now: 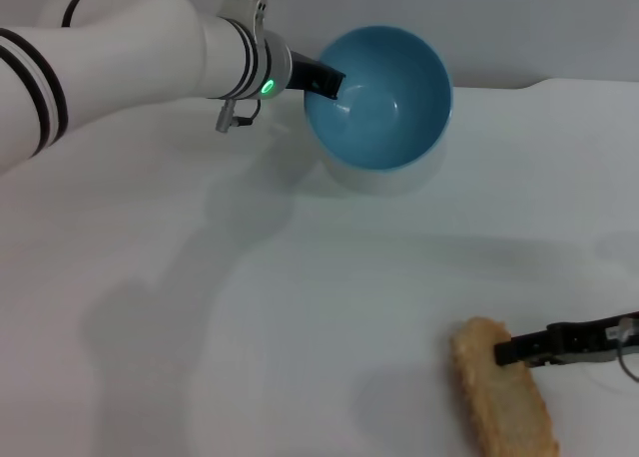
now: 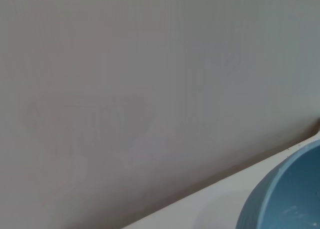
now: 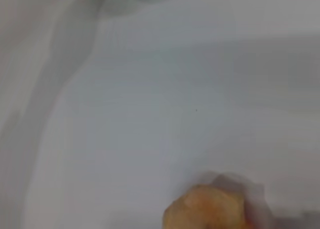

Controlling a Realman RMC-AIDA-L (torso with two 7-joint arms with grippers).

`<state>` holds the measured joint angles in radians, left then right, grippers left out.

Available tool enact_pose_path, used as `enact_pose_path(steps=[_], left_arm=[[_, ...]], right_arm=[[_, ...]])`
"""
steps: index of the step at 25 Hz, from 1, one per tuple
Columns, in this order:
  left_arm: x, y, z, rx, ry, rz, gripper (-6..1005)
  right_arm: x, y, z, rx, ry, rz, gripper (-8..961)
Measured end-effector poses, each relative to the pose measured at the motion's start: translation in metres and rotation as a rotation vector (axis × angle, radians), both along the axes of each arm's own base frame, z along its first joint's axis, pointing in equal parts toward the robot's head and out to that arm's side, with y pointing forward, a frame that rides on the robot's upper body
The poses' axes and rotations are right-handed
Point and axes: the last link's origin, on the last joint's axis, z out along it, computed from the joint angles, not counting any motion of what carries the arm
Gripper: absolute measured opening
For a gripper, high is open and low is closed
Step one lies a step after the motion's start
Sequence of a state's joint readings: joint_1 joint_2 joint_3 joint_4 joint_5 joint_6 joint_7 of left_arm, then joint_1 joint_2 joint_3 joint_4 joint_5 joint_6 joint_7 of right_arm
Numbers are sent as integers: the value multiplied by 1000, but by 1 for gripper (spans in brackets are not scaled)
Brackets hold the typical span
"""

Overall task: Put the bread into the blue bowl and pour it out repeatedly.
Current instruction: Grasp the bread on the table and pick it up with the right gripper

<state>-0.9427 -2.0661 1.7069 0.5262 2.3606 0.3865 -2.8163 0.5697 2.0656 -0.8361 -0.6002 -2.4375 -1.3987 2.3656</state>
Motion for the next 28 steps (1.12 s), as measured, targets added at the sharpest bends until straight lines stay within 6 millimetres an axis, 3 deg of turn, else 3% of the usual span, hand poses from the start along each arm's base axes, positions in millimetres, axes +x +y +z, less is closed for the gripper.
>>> enact_pose_path(steps=[8, 19, 28], left_arm=[[0, -1, -1, 1, -4, -1, -1], [1, 0, -1, 3, -5, -4, -2], [1, -1, -1, 0, -4, -3, -2]], right_arm=[[-6, 0, -16, -6, 37, -4, 505], [-7, -1, -19, -23, 36, 36, 502], [-22, 11, -14, 77, 134, 149, 337]])
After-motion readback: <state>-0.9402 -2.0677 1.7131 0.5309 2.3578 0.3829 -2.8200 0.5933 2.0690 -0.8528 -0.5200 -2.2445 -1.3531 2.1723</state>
